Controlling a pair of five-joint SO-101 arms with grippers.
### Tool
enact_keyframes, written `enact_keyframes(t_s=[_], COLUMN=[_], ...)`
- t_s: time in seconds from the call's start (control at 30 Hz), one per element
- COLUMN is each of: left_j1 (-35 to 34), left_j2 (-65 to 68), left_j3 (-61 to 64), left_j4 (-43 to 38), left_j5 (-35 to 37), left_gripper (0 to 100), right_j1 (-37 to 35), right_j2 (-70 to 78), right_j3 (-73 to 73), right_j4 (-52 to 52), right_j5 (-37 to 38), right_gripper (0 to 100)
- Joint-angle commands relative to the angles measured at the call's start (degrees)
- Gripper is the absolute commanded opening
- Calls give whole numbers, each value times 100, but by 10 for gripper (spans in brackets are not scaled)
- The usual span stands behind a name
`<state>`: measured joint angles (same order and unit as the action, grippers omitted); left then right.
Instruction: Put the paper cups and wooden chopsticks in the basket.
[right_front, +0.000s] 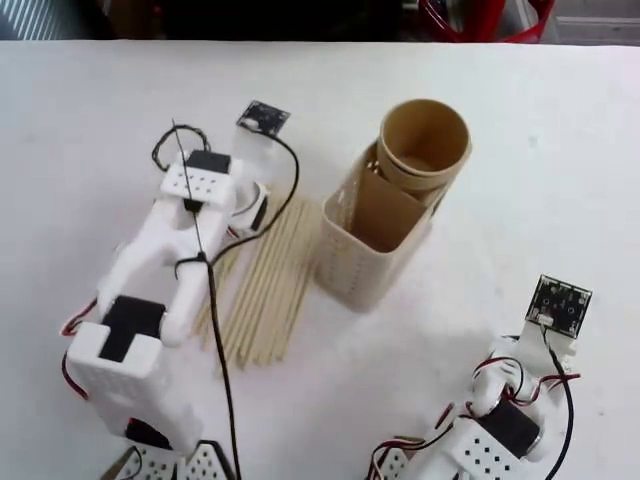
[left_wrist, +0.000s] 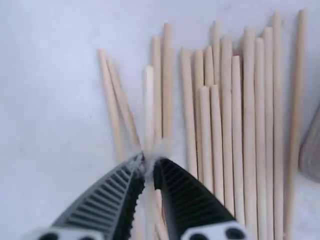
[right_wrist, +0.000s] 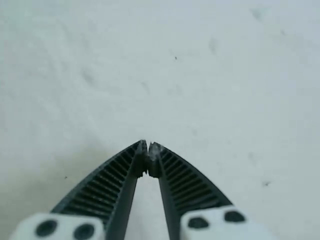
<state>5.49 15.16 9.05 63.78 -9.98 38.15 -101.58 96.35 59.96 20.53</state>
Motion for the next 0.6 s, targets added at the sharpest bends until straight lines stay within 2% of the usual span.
enact_keyframes(t_s=[0.0, 0.23, 0.43, 0.57], left_j1=[57, 31, 84, 532], left_j2=[-277, -1218, -3266, -4620], left_j3=[-273, -264, -677, -1134], left_j4=[-97, -62, 431, 501], left_j5=[79, 97, 97, 97], left_gripper=[24, 23, 23, 23], right_j1=[48, 31, 22, 13], right_j2=[22, 22, 22, 22], right_j3=[62, 62, 62, 62], right_j4=[13, -4, -4, -4], right_j5=[35, 26, 26, 9], right_gripper=[18, 18, 18, 18])
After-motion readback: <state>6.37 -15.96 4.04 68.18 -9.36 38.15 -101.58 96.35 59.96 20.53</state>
